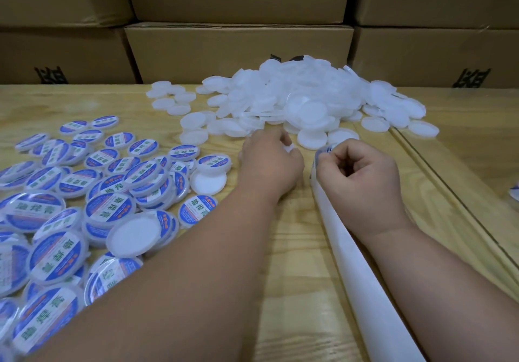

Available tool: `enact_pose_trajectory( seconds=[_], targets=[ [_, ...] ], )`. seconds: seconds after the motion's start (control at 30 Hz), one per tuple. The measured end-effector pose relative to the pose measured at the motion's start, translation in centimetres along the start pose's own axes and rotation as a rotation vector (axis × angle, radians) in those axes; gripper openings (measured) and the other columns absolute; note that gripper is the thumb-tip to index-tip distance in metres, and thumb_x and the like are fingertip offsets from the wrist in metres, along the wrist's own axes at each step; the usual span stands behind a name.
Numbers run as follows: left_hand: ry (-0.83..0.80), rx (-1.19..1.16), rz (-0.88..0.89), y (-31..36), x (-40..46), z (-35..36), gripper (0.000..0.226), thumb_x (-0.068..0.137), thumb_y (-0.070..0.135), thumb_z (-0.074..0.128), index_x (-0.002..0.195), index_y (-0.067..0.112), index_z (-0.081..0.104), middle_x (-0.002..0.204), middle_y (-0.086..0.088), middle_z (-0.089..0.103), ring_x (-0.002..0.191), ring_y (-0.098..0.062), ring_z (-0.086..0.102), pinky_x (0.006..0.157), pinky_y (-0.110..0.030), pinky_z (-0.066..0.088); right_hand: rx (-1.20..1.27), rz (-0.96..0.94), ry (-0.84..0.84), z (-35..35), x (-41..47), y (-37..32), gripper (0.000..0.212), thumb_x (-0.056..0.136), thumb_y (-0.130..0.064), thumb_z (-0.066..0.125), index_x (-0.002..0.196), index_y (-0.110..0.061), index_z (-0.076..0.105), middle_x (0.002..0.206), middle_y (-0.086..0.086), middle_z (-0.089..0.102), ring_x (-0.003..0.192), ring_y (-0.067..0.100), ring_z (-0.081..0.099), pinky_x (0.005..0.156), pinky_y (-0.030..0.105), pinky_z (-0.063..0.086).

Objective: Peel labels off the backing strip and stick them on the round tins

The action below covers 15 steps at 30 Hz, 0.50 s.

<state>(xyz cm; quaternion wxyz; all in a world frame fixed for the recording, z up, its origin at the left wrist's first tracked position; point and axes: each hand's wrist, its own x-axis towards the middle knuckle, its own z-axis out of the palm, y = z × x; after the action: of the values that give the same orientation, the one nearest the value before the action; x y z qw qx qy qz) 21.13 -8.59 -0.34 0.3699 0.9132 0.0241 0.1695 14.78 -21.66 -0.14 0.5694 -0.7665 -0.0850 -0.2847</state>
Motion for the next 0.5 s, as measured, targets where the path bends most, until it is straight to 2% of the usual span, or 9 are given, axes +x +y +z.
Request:
enact_pose_trajectory(
  seconds=[0.07, 0.17, 0.27, 0.33, 0.37, 0.43, 0.5],
  targets=[
    [0.022, -0.222, -0.053, 0.0, -0.6, -1.1, 0.011, 0.087, 0.033, 0.065, 0.094, 0.033, 0.056, 0.107, 0.011, 0.059, 0.098, -0.012, 0.056, 0.068, -0.017, 0.037, 0.002, 0.019, -0.016, 0.0, 0.0, 0.2, 0.035, 0.086, -0.009, 0.069, 0.058, -0.014, 0.048, 0.05, -0.012, 0.038, 0.049, 0.006, 0.035, 0.049, 0.015, 0.032],
    [0.069, -0.474, -0.128, -0.3, -2.2, -2.6, 0.02, 0.087, 0.033, 0.068, 0.1, 0.039, 0.054, 0.105, 0.021, 0.059, 0.091, 0.005, 0.057, 0.065, -0.014, 0.04, 0.009, 0.054, -0.043, 0.0, 0.0, 0.2, 0.029, 0.088, -0.016, 0.071, 0.062, -0.014, 0.057, 0.05, -0.01, 0.042, 0.048, 0.005, 0.037, 0.048, 0.012, 0.034],
    [0.077, -0.65, -0.153, -0.7, -4.2, -4.1, 0.042, 0.083, 0.015, 0.064, 0.112, 0.042, 0.051, 0.114, 0.014, 0.058, 0.07, 0.005, 0.061, 0.054, -0.011, 0.044, 0.004, 0.088, -0.075, 0.1, -0.1, -0.1, 0.026, 0.092, -0.021, 0.072, 0.067, -0.018, 0.065, 0.051, -0.006, 0.045, 0.048, 0.005, 0.039, 0.049, 0.011, 0.036],
    [0.049, -0.725, -0.188, -0.7, -5.5, -5.2, 0.05, 0.083, 0.012, 0.063, 0.116, 0.046, 0.049, 0.111, 0.01, 0.062, 0.06, 0.005, 0.06, 0.05, -0.012, 0.044, -0.014, 0.101, -0.074, 0.0, -0.1, -0.2, 0.025, 0.093, -0.023, 0.071, 0.069, -0.017, 0.067, 0.052, -0.002, 0.044, 0.049, 0.005, 0.039, 0.049, 0.012, 0.036],
    [0.031, -0.748, -0.2, -0.7, -6.2, -5.7, 0.052, 0.083, 0.014, 0.065, 0.117, 0.05, 0.048, 0.108, 0.01, 0.065, 0.06, 0.004, 0.061, 0.051, -0.013, 0.046, -0.031, 0.107, -0.081, -0.1, -0.1, -0.3, 0.027, 0.094, -0.026, 0.07, 0.069, -0.014, 0.068, 0.052, 0.002, 0.044, 0.05, 0.006, 0.04, 0.05, 0.015, 0.037],
    [0.017, -0.767, -0.207, -1.0, -7.8, -6.4, 0.055, 0.079, 0.024, 0.068, 0.115, 0.059, 0.046, 0.104, 0.009, 0.071, 0.071, -0.002, 0.068, 0.059, -0.02, 0.052, -0.077, 0.114, -0.12, -0.3, -0.1, -0.4, 0.044, 0.092, -0.04, 0.065, 0.066, -0.004, 0.064, 0.05, 0.003, 0.044, 0.049, 0.006, 0.039, 0.05, 0.019, 0.035],
    [0.01, -0.805, -0.213, -1.2, -9.2, -6.7, 0.052, 0.074, 0.031, 0.071, 0.109, 0.062, 0.05, 0.098, 0.009, 0.076, 0.082, -0.01, 0.072, 0.07, -0.027, 0.056, -0.149, 0.133, -0.154, -0.5, -0.1, -0.6, 0.058, 0.087, -0.054, 0.063, 0.057, -0.006, 0.052, 0.045, -0.001, 0.042, 0.044, 0.006, 0.036, 0.044, 0.016, 0.03]
  ],
)
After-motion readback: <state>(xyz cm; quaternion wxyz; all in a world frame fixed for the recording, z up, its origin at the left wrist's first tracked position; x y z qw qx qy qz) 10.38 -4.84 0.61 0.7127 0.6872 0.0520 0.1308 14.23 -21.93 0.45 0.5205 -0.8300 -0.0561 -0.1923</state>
